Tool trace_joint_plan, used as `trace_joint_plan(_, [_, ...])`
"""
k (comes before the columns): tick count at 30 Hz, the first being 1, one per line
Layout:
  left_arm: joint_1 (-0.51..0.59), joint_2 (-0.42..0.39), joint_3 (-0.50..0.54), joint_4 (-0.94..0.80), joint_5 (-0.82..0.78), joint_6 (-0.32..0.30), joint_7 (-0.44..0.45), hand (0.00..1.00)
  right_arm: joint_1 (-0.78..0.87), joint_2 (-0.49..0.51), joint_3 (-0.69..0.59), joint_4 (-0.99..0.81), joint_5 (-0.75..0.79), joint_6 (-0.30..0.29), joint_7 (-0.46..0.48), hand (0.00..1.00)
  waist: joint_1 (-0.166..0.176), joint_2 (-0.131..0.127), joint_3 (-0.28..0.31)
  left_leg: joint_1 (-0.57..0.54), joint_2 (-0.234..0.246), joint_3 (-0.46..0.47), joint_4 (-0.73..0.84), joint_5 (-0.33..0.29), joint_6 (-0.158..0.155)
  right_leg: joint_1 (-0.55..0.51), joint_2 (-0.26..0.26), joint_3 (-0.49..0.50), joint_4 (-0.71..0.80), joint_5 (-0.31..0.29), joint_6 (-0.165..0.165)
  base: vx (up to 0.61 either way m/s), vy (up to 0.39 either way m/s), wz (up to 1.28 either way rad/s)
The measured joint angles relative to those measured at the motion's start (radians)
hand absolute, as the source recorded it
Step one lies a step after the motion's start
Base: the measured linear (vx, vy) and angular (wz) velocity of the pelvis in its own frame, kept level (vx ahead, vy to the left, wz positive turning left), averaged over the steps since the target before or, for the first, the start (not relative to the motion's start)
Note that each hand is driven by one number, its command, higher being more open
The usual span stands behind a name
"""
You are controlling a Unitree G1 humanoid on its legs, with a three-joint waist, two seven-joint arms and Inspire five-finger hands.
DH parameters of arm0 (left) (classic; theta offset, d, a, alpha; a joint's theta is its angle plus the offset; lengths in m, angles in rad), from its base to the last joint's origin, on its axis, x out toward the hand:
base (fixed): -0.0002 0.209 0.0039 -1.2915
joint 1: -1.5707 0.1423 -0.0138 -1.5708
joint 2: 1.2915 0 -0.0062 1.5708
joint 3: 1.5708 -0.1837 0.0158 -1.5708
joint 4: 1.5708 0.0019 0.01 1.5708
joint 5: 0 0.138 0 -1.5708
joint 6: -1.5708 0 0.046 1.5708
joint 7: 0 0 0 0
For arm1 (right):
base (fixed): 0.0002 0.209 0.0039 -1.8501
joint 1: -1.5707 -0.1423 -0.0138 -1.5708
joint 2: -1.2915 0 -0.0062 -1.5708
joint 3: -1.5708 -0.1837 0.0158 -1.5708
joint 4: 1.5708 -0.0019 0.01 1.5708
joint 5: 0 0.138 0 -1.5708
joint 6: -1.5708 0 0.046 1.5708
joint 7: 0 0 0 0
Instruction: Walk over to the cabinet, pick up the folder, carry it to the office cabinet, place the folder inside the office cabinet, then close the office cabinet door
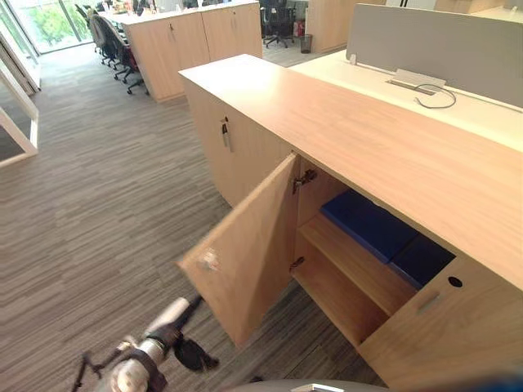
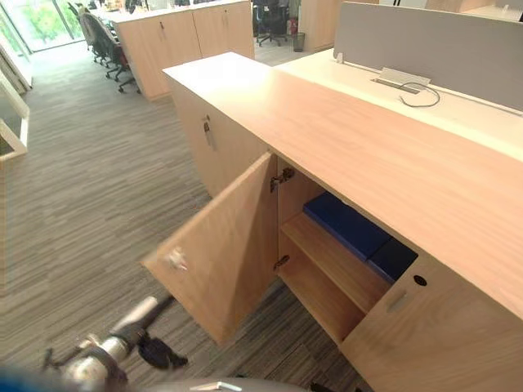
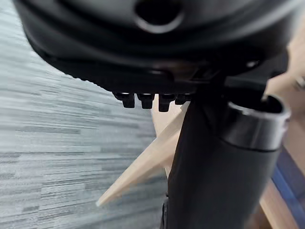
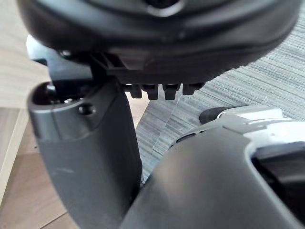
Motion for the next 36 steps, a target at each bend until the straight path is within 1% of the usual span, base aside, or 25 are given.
trace_joint_plan(1, [-0.005, 0.013, -0.077, -0.055, 0.110, -0.078, -0.036, 1.00, -0.014, -0.006, 0.032, 0.005, -0.001, -0.004, -0.006, 1.00, -0.034, -0.002, -0.001, 0.000, -0.001, 0.002, 0.000, 0.003, 0.005, 0.000, -0.001, 0.006, -0.004, -0.001, 0.003, -0.07, 0.032, -0.05])
trace_joint_plan(2, [-0.009, 0.012, -0.092, -0.063, 0.127, -0.094, -0.040, 1.00, -0.017, -0.006, 0.033, 0.005, -0.001, -0.005, -0.007, 1.00, -0.040, -0.004, -0.001, 0.000, -0.001, 0.002, 0.000, 0.004, 0.005, 0.000, 0.000, 0.007, -0.004, -0.001, 0.002, -0.07, 0.030, -0.12])
trace_joint_plan(4, [-0.039, -0.009, -0.161, -0.147, 0.171, -0.180, -0.059, 1.00, -0.023, -0.003, 0.061, 0.005, -0.001, -0.006, -0.015, 1.00, -0.066, -0.012, -0.004, 0.004, 0.001, 0.010, 0.000, 0.004, 0.005, 0.001, 0.001, 0.017, -0.011, 0.005, 0.001, -0.04, 0.013, -0.17])
trace_joint_plan(5, [-0.052, -0.013, -0.183, -0.207, 0.187, -0.245, -0.063, 1.00, -0.023, 0.003, 0.062, 0.005, -0.001, -0.009, -0.019, 1.00, -0.081, -0.017, -0.005, 0.008, 0.002, 0.016, 0.000, 0.003, 0.006, 0.003, 0.003, 0.019, -0.016, 0.008, -0.002, -0.01, 0.005, -0.13])
trace_joint_plan(8, [-0.077, -0.011, -0.214, -0.334, 0.202, -0.359, -0.062, 1.00, -0.025, 0.013, 0.061, 0.008, -0.001, -0.013, -0.028, 1.00, -0.097, -0.025, -0.006, 0.011, 0.004, 0.022, 0.000, 0.004, 0.011, 0.006, 0.005, 0.023, -0.022, 0.013, -0.010, 0.01, -0.004, -0.08])
trace_joint_plan(10, [-0.074, -0.015, -0.215, -0.358, 0.201, -0.387, -0.062, 1.00, -0.029, 0.011, 0.061, 0.015, -0.001, -0.017, -0.031, 1.00, -0.097, -0.025, -0.006, 0.014, 0.003, 0.021, 0.000, 0.003, 0.011, 0.011, 0.005, 0.021, -0.026, 0.013, -0.011, 0.01, -0.003, -0.02])
trace_joint_plan(13, [-0.069, -0.091, -0.206, -0.249, 0.200, -0.388, -0.062, 1.00, -0.053, 0.003, 0.061, 0.047, -0.003, -0.015, -0.036, 1.00, -0.099, -0.018, 0.004, 0.035, 0.003, 0.020, -0.001, -0.003, 0.008, 0.033, 0.005, 0.018, -0.033, 0.009, -0.018, 0.00, 0.000, 0.00])
trace_joint_plan(15, [-0.073, -0.252, -0.140, -0.006, 0.180, -0.359, -0.060, 1.00, -0.067, -0.011, 0.072, 0.057, -0.008, -0.003, -0.043, 1.00, -0.099, -0.008, 0.005, 0.035, 0.007, 0.023, -0.001, -0.005, 0.006, 0.034, 0.010, 0.021, -0.033, 0.006, -0.023, 0.00, 0.000, 0.00])
trace_joint_plan(16, [-0.075, -0.302, -0.110, 0.068, 0.168, -0.344, -0.057, 1.00, -0.068, -0.014, 0.072, 0.058, -0.010, -0.002, -0.044, 1.00, -0.099, -0.009, 0.005, 0.035, 0.008, 0.026, -0.001, -0.005, 0.005, 0.033, 0.012, 0.024, -0.033, 0.005, -0.024, -0.02, -0.021, -0.11])
trace_joint_plan(18, [-0.107, -0.481, 0.040, 0.358, 0.090, -0.243, -0.022, 1.00, -0.087, -0.014, 0.072, 0.068, -0.013, 0.010, -0.052, 1.00, -0.096, -0.016, 0.007, 0.026, 0.020, 0.055, -0.001, -0.010, -0.002, 0.004, 0.025, 0.056, -0.027, 0.007, -0.029, -0.03, -0.021, -0.35])
trace_joint_plan(19, [-0.118, -0.512, 0.085, 0.415, 0.070, -0.217, -0.015, 1.00, -0.096, -0.015, 0.072, 0.069, -0.024, 0.014, -0.054, 1.00, -0.096, -0.019, 0.011, 0.024, 0.026, 0.071, -0.001, -0.012, -0.005, -0.008, 0.029, 0.070, -0.024, 0.008, -0.031, -0.04, -0.038, -0.73])
trace_joint_plan(20, [-0.143, -0.570, 0.201, 0.529, -0.036, -0.160, -0.002, 1.00, -0.122, -0.014, 0.071, 0.071, -0.042, 0.027, -0.058, 1.00, -0.092, -0.023, 0.015, 0.003, 0.048, 0.113, 0.001, -0.018, -0.013, -0.052, 0.035, 0.070, -0.021, 0.017, -0.040, -0.03, -0.031, -0.85])
trace_joint_plan(21, [-0.161, -0.608, 0.282, 0.588, -0.112, -0.136, 0.018, 1.00, -0.138, -0.013, 0.069, 0.072, -0.042, 0.036, -0.063, 1.00, -0.090, -0.023, 0.019, -0.011, 0.059, 0.143, 0.005, -0.020, -0.016, -0.085, 0.022, 0.015, -0.007, 0.019, -0.048, -0.01, -0.027, -0.95])
trace_joint_plan(22, [-0.175, -0.626, 0.336, 0.629, -0.186, -0.122, 0.034, 1.00, -0.145, -0.011, 0.069, 0.072, -0.042, 0.040, -0.066, 1.00, -0.090, -0.030, 0.030, -0.012, 0.066, 0.165, 0.005, -0.023, -0.021, -0.095, 0.005, -0.043, 0.001, 0.025, -0.055, 0.03, 0.003, -0.90])
trace_joint_plan(23, [-0.197, -0.642, 0.426, 0.700, -0.273, -0.102, 0.066, 1.00, -0.150, -0.001, 0.069, 0.071, -0.042, 0.040, -0.069, 1.00, -0.091, -0.047, 0.042, -0.008, 0.072, 0.192, 0.006, -0.028, -0.028, -0.100, -0.004, -0.091, -0.003, 0.056, -0.027, 0.07, -0.006, -0.69])
trace_joint_plan(25, [-0.202, -0.635, 0.468, 0.771, -0.383, -0.076, 0.084, 1.00, -0.137, 0.013, 0.055, 0.072, -0.041, 0.041, -0.075, 1.00, -0.097, -0.058, 0.046, 0.016, 0.094, 0.228, 0.010, -0.044, -0.047, -0.082, 0.021, -0.060, -0.025, 0.059, -0.023, 0.11, -0.049, -0.63])
trace_joint_plan(27, [-0.196, -0.642, 0.502, 0.812, -0.422, -0.068, 0.094, 1.00, -0.123, 0.019, 0.024, 0.072, -0.039, 0.041, -0.074, 1.00, -0.099, -0.056, 0.056, 0.019, 0.133, 0.256, 0.127, -0.126, -0.062, -0.046, 0.041, -0.044, -0.031, 0.056, -0.028, 0.13, -0.109, -0.60])
trace_joint_plan(28, [-0.193, -0.652, 0.529, 0.829, -0.458, -0.067, 0.093, 1.00, -0.123, 0.017, 0.001, 0.072, -0.042, 0.042, -0.073, 1.00, -0.098, -0.039, 0.067, -0.010, 0.183, 0.264, 0.287, -0.214, -0.064, -0.020, 0.065, -0.043, -0.030, 0.051, -0.037, 0.12, -0.126, -0.51])
trace_joint_plan(29, [-0.193, -0.677, 0.559, 0.835, -0.522, -0.067, 0.086, 1.00, -0.123, 0.017, -0.024, 0.069, -0.048, 0.049, -0.074, 1.00, -0.098, -0.018, 0.071, -0.052, 0.234, 0.254, 0.439, -0.278, -0.051, -0.001, 0.092, -0.033, -0.028, 0.043, -0.048, 0.12, -0.132, -0.51])
trace_joint_plan(30, [-0.198, -0.697, 0.573, 0.839, -0.560, -0.067, 0.082, 1.00, -0.122, 0.014, -0.028, 0.068, -0.052, 0.056, -0.075, 1.00, -0.098, -0.004, 0.072, -0.090, 0.262, 0.229, 0.540, -0.298, -0.039, 0.002, 0.108, -0.019, -0.022, 0.040, -0.053, 0.08, -0.079, -0.38])
trace_joint_plan(31, [-0.201, -0.708, 0.584, 0.844, -0.577, -0.068, 0.072, 1.00, -0.123, 0.012, -0.028, 0.062, -0.056, 0.064, -0.076, 1.00, -0.095, 0.001, 0.074, -0.114, 0.272, 0.203, 0.597, -0.298, -0.038, 0.002, 0.114, -0.010, -0.017, 0.038, -0.057, 0.08, -0.031, -0.44])
trace_joint_plan(32, [-0.210, -0.719, 0.607, 0.850, -0.601, -0.072, 0.062, 1.00, -0.126, 0.008, -0.028, 0.052, -0.079, 0.075, -0.078, 1.00, -0.089, 0.009, 0.076, -0.158, 0.276, 0.132, 0.698, -0.290, -0.026, -0.001, 0.116, 0.018, -0.002, 0.032, -0.066, 0.07, 0.028, -0.59])
trace_joint_plan(34, [-0.221, -0.736, 0.640, 0.873, -0.622, -0.072, 0.047, 1.00, -0.142, 0.004, -0.017, 0.043, -0.080, 0.085, -0.090, 1.00, -0.084, 0.010, 0.082, -0.179, 0.239, 0.004, 0.743, -0.343, -0.073, -0.003, 0.111, 0.064, 0.019, 0.029, -0.071, 0.06, 0.080, -0.71])
trace_joint_plan(35, [-0.222, -0.746, 0.653, 0.886, -0.630, -0.072, 0.040, 1.00, -0.150, -0.002, -0.009, 0.039, -0.080, 0.087, -0.091, 1.00, -0.083, 0.015, 0.084, -0.166, 0.201, -0.054, 0.706, -0.380, -0.085, -0.011, 0.111, 0.095, 0.039, 0.028, -0.072, 0.01, 0.172, -0.81])
trace_joint_plan(36, [-0.221, -0.757, 0.676, 0.891, -0.631, -0.072, 0.033, 1.00, -0.163, -0.003, -0.009, 0.034, -0.080, 0.088, -0.094, 1.00, -0.080, 0.020, 0.086, -0.149, 0.168, -0.110, 0.630, -0.389, -0.084, -0.020, 0.111, 0.123, 0.054, 0.026, -0.070, -0.01, 0.195, -0.78])
